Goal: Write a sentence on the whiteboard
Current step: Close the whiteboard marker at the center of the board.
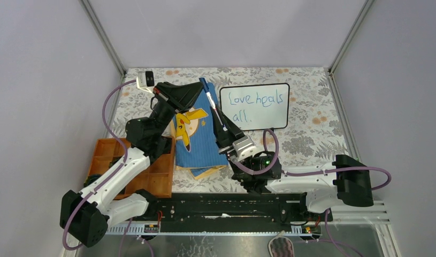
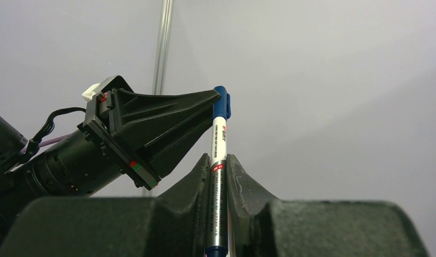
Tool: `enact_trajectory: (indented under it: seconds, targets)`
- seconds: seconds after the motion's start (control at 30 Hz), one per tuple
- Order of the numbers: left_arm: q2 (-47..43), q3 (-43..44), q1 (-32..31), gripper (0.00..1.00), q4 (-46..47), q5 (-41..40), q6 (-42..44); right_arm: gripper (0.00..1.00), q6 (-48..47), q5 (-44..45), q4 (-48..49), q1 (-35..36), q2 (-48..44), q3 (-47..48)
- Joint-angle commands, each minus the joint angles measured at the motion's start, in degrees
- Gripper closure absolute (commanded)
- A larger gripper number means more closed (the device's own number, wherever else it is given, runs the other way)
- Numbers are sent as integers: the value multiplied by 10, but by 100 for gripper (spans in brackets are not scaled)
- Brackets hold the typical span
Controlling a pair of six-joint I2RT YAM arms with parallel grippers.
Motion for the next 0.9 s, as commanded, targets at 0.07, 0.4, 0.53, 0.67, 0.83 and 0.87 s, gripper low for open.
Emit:
enact_trajectory:
  seconds: [0.07, 0.4, 0.53, 0.67, 0.83, 0.87]
  targets:
    - [-8, -2, -18, 82, 1, 52, 9, 100, 7, -16, 41, -10, -17, 1]
    - [-12, -4, -18, 76, -6, 48, 15, 100, 6, -13, 45, -9, -13, 4]
    - [-15, -4, -18, 69, -7, 46, 17, 100, 6, -12, 44, -10, -13, 4]
    - [-17, -4, -17, 59, -10, 44, 19, 100, 6, -12, 44, -10, -14, 2]
    - [-23, -1, -18, 37, -23, 39, 31, 100, 14, -12, 39, -10, -22, -5]
    - [-25, 1, -18, 32, -28, 38, 36, 100, 18, -12, 36, -10, -25, -6]
